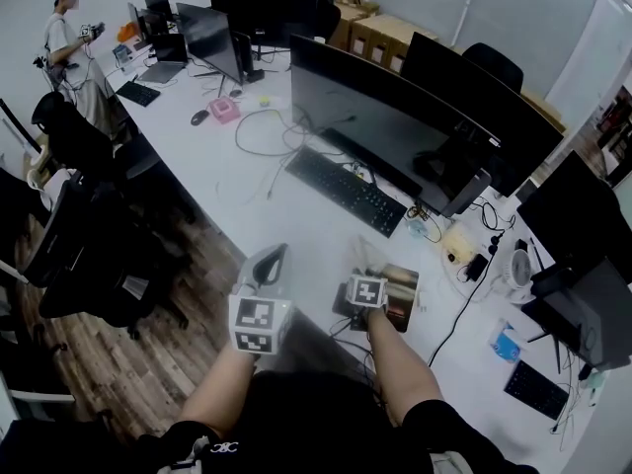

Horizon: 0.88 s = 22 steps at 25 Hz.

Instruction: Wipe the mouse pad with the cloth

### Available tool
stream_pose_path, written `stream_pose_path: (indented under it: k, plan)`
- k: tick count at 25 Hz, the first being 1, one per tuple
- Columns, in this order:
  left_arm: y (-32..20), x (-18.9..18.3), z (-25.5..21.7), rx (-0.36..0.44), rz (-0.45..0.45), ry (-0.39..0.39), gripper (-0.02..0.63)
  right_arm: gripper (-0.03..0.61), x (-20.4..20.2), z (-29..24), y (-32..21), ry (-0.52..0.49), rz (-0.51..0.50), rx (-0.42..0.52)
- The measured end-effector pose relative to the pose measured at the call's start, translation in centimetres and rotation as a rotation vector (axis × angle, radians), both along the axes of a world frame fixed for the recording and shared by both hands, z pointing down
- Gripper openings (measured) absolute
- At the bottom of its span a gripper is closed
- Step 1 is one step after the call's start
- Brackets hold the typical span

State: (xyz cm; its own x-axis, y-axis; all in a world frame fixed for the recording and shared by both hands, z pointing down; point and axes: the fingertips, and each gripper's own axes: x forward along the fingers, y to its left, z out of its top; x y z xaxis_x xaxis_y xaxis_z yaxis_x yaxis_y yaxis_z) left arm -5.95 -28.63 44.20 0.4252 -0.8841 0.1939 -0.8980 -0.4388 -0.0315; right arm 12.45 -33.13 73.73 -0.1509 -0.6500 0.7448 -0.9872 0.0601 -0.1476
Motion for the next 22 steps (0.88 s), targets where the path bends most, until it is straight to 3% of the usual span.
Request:
stream_pose_path:
  k: [22]
  plan:
    - [3.3,1.3,0.2,-0.005,0.076,0.02,-0.002,0.084,-3.2,-0.1,7.2,-0.06,-0.024,-0.008]
